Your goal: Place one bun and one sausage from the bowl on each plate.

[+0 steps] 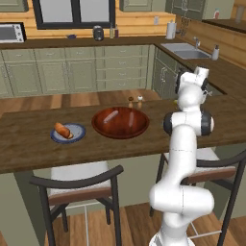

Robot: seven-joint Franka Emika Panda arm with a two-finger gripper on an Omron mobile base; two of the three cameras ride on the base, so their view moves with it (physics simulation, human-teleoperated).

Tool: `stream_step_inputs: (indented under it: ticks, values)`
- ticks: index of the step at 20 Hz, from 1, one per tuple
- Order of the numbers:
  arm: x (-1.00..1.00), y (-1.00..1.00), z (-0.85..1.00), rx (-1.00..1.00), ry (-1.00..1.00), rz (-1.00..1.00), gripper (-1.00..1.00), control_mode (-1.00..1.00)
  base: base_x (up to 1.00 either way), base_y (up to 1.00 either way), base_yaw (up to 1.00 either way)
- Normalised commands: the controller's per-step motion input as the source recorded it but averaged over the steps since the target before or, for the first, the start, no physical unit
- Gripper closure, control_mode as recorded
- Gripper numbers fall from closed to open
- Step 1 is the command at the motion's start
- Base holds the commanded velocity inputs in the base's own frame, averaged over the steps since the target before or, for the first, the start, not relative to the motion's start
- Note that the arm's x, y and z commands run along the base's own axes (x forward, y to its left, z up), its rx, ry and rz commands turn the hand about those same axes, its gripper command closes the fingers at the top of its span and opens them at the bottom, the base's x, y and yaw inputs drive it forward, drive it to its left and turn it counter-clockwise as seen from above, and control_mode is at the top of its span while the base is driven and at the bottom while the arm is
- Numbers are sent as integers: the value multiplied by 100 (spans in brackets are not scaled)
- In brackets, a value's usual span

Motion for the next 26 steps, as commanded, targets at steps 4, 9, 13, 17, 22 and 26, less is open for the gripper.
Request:
stream_step_inputs:
  ticks: [4,9,13,17,22,26]
  values:
    - [-96,28,-58,-16,-1,0,100,-100,0,0,0]
    - [-87,90,-54,-39,-10,3,100,-100,0,0,0]
    - [30,-24,-27,-5,0,-13,100,-100,0,0,0]
    - [47,-66,-22,4,0,-18,100,-100,0,0,0]
    - [22,-76,-5,6,-6,-14,100,-100,0,0,0]
    - [3,-20,-37,3,-20,-10,100,-100,0,0,0]
